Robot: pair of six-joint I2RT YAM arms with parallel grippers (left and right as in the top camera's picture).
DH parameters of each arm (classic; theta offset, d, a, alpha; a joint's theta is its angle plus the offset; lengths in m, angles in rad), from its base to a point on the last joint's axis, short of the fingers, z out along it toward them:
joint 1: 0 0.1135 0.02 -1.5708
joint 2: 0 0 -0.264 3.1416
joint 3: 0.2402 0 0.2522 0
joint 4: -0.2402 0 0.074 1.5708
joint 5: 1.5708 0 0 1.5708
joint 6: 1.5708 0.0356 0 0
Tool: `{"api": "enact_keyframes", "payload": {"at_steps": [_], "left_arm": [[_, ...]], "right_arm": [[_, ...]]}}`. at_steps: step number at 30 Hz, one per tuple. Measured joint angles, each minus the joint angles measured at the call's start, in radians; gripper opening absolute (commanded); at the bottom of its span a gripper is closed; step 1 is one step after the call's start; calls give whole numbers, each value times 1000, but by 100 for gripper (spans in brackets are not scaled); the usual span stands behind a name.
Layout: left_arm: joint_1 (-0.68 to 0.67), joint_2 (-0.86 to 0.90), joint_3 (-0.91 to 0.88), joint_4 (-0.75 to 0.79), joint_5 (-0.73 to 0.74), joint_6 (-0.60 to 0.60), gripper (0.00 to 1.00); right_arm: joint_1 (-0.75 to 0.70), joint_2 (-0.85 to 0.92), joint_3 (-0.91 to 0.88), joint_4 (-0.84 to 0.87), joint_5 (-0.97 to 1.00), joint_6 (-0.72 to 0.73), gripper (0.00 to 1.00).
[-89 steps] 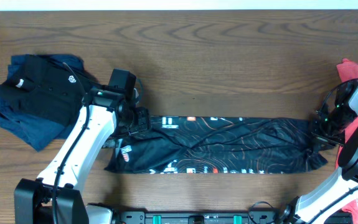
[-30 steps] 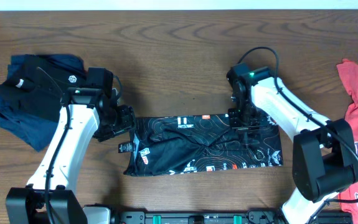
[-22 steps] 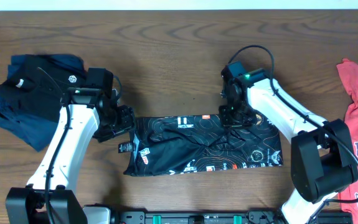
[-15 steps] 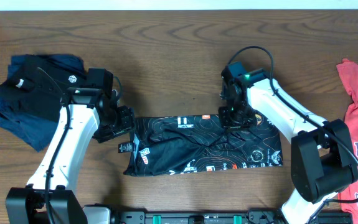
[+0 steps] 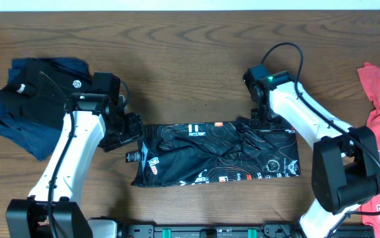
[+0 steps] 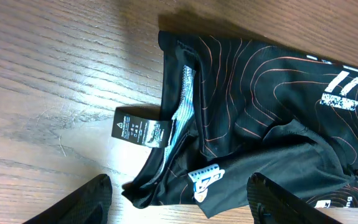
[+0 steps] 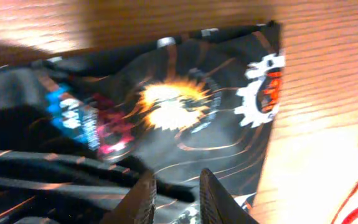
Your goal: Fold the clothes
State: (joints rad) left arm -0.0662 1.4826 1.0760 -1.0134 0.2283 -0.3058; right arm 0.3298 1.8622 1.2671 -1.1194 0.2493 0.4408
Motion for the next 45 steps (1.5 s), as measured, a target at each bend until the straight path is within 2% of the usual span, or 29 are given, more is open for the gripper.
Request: {"api": "enact_keyframes", "payload": {"at_steps": [6, 13, 20, 25, 33, 34, 38, 45], "left_arm": [[0, 0, 0, 0, 0, 4, 72], [0, 0, 0, 0, 0, 14, 71], [0, 0, 0, 0, 0, 14, 71], [0, 0, 0, 0, 0, 14, 71], [0, 0, 0, 0, 0, 14, 72], [0, 0, 0, 0, 0, 14, 72], [0, 0, 0, 0, 0, 15, 72], [0, 0, 0, 4, 0, 15, 72]], "right_arm": [[-34, 0, -97, 48, 18, -16, 20], [-27, 0, -148, 68, -77, -114, 18], [13, 0, -148, 60, -260, -292, 19], [31, 0, -148, 43, -468, -478, 19], [34, 0, -148, 68, -600, -594, 18], [34, 0, -148, 72, -609, -604, 15], [34, -9, -145, 126, -588, -599, 15], [34, -92, -123, 251, -415, -469, 15]]}}
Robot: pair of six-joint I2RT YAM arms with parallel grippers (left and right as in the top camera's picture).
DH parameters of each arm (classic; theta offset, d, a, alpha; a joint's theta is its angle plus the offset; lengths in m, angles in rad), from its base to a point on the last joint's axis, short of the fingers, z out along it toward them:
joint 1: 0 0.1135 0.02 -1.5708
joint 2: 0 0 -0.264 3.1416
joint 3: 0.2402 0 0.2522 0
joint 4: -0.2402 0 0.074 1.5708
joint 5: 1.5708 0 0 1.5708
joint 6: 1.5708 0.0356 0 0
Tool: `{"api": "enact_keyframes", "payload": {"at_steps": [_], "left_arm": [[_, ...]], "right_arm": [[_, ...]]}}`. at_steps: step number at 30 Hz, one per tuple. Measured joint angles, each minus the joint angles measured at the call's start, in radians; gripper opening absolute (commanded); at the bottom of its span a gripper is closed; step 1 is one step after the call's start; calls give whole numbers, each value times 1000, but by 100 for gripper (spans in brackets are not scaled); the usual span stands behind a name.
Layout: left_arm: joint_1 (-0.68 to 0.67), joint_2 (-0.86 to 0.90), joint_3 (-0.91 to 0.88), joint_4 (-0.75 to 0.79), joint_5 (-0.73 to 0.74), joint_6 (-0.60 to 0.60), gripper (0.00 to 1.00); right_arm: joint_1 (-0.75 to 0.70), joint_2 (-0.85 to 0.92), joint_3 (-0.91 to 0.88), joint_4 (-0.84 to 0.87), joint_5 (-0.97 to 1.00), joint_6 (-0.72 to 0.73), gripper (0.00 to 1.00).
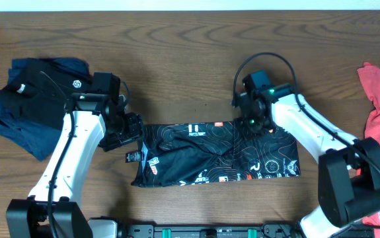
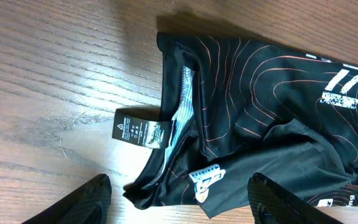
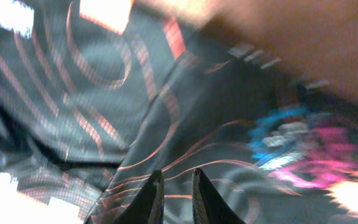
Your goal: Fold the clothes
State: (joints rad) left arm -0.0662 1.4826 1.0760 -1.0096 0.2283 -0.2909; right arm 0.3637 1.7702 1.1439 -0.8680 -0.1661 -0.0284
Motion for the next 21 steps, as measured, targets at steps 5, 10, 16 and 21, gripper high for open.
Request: {"api": "enact_keyframes", "payload": {"at_steps": [5, 10, 16, 21], "left_arm": [[0, 0, 0, 1, 0, 0, 72], [0, 0, 0, 0, 0, 0, 72], [0, 0, 0, -6, 0, 0, 72], [0, 0, 0, -16, 0, 0, 72]], "right_arm": [[3, -8, 1, 16, 52, 56, 15], [44, -8, -34, 16, 63, 81, 15], [117, -8, -139, 83, 63, 125, 15], [166, -28, -179, 98, 71, 164, 14]]}}
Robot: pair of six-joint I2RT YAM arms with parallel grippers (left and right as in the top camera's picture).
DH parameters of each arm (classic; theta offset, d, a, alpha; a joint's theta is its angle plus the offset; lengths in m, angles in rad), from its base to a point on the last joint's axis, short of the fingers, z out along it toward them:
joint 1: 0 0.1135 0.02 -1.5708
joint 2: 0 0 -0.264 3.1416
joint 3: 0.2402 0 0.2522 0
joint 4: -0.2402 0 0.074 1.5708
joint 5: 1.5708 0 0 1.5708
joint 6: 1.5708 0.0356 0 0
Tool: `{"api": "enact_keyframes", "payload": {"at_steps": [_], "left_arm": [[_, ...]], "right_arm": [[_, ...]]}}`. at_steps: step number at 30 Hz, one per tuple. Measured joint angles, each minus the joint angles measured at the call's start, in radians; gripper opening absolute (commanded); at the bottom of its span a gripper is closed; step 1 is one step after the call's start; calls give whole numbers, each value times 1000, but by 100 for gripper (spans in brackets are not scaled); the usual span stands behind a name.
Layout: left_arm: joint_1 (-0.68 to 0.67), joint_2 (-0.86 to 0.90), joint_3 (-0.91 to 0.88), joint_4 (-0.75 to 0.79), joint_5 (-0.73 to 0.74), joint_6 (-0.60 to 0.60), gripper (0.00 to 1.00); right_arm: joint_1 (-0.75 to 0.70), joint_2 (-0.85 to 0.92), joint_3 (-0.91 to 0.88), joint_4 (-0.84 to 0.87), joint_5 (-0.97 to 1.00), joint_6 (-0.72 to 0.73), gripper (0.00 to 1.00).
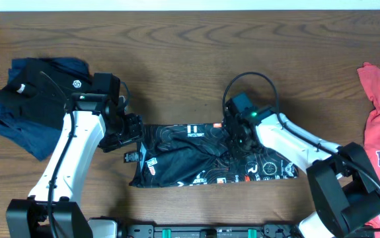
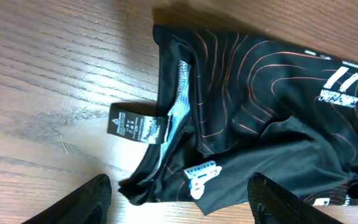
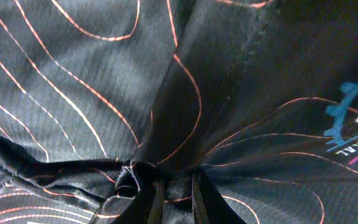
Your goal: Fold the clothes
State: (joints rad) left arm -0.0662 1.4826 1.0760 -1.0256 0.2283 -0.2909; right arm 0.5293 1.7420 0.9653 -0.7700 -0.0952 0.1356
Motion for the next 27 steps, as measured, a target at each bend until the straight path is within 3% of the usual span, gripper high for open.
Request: {"api": "enact_keyframes", "payload": {"at_steps": [9, 22, 24, 27], "left_arm": [[0, 0, 0, 0, 0, 0, 72], [0, 0, 0, 0, 0, 0, 72], [0, 0, 0, 0, -1, 5, 83], [0, 0, 0, -8, 0, 7, 89]], "right_arm": [[61, -1, -5, -79, -2, 49, 8], [61, 0, -13, -120, -13, 69, 11], [61, -2, -15, -92, -15, 69, 14], [61, -8, -18, -25, -31, 73, 24]]}}
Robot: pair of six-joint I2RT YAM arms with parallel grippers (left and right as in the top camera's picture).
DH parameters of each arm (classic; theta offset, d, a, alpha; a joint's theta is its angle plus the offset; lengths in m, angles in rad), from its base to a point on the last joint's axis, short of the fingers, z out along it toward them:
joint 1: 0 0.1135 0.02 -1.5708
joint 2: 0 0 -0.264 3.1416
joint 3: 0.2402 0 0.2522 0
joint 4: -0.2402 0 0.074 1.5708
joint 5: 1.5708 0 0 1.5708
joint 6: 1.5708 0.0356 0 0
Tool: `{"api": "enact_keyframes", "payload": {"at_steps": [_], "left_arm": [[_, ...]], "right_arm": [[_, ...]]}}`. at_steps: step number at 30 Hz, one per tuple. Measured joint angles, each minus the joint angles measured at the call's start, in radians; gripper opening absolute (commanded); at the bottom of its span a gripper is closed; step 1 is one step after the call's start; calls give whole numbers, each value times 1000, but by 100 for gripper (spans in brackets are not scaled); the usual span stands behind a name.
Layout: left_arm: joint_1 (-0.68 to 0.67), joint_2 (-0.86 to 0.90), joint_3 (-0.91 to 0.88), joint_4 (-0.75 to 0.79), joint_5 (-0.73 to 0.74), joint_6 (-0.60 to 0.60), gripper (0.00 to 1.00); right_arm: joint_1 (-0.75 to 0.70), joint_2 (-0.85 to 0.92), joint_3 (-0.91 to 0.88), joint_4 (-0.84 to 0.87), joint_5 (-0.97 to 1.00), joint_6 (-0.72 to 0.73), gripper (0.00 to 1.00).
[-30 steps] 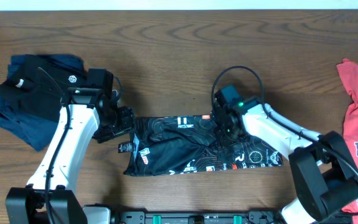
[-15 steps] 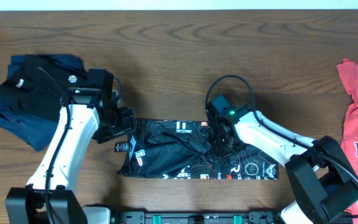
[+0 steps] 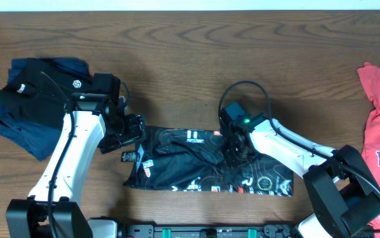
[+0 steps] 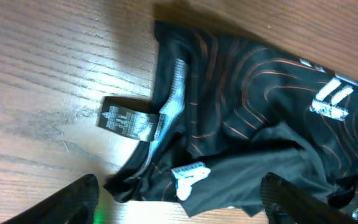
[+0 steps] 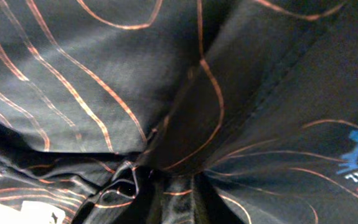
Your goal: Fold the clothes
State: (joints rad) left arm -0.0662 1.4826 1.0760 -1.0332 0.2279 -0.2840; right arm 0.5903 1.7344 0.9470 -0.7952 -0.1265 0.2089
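A black shirt (image 3: 203,168) with thin orange contour lines and white logos lies crumpled across the near middle of the table. My right gripper (image 3: 234,153) presses into its middle, shut on a bunched pinch of the fabric (image 5: 135,180); in the right wrist view the gripper (image 5: 172,196) is half buried in the folds. My left gripper (image 3: 131,134) hangs open over the shirt's left end. In the left wrist view the left gripper (image 4: 179,190) straddles the collar, and the black label (image 4: 126,118) sticks out onto the wood.
A pile of folded dark blue and black clothes (image 3: 31,106) sits at the far left. A red shirt lies at the right edge. Bare wooden table (image 3: 190,53) stretches behind the arms.
My right gripper has moved slightly left and nearer with the fabric in it. The shirt's right end has drawn inward and its left end has slid left under the still, open left gripper.
My right gripper was first over the shirt's right part with its fingers close together. Later it was further left, then at the middle with cloth bunched in it. By now the shirt is shorter and more crumpled. The left gripper stayed open by the collar throughout.
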Motion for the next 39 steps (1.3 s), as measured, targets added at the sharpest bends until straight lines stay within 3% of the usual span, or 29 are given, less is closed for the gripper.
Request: {"api": "enact_keyframes", "payload": {"at_steps": [2, 9, 17, 27, 39], "left_arm": [[0, 0, 0, 0, 0, 3, 89], [0, 0, -33, 1, 0, 5, 89], [0, 0, -97, 26, 0, 5, 90], [0, 0, -209, 145, 27, 13, 97], [0, 107, -283, 246, 63, 19, 98]], "right_arm": [[0, -2, 0, 51, -8, 0, 30], [0, -2, 1, 119, -9, 0, 28], [-3, -33, 51, -42, 64, 0, 31], [-129, -320, 133, -130, 162, 3, 33], [-207, -332, 133, -200, 180, 11, 31]]}}
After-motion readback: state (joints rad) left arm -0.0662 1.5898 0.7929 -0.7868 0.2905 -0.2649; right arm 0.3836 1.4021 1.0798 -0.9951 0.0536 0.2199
